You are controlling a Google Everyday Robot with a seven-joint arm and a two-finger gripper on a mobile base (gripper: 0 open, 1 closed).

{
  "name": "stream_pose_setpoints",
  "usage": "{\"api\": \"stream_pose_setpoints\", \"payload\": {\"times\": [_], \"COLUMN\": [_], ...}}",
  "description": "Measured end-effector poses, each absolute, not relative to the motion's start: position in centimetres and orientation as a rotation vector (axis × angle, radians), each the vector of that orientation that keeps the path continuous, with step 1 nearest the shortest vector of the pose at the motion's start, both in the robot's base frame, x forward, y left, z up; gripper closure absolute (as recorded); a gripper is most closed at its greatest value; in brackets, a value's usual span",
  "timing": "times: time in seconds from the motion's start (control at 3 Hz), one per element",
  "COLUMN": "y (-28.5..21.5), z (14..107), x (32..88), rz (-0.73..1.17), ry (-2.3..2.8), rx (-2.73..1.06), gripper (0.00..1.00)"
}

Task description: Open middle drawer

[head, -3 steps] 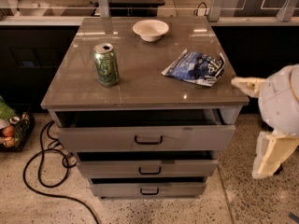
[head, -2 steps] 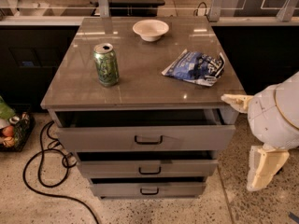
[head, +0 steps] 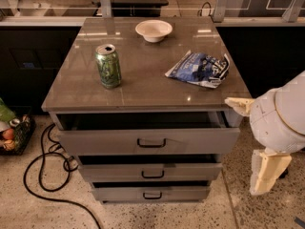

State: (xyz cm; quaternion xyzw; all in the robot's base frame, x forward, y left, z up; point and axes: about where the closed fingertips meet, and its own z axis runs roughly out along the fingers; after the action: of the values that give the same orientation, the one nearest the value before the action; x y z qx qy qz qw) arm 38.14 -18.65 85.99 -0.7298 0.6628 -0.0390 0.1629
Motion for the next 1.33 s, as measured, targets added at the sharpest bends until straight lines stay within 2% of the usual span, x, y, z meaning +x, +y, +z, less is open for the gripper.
{"api": "stream_pose_setpoints", "payload": {"times": [0.67,1.33], "y": [-20.5,-21.4], "z": [78.7,69.6], "x": [37.9,38.0], "rz": [-0.314,-0.230], "ry": [2.014,2.024], "rx": [-2.154,-2.226], "gripper": [0.00,0.00]}}
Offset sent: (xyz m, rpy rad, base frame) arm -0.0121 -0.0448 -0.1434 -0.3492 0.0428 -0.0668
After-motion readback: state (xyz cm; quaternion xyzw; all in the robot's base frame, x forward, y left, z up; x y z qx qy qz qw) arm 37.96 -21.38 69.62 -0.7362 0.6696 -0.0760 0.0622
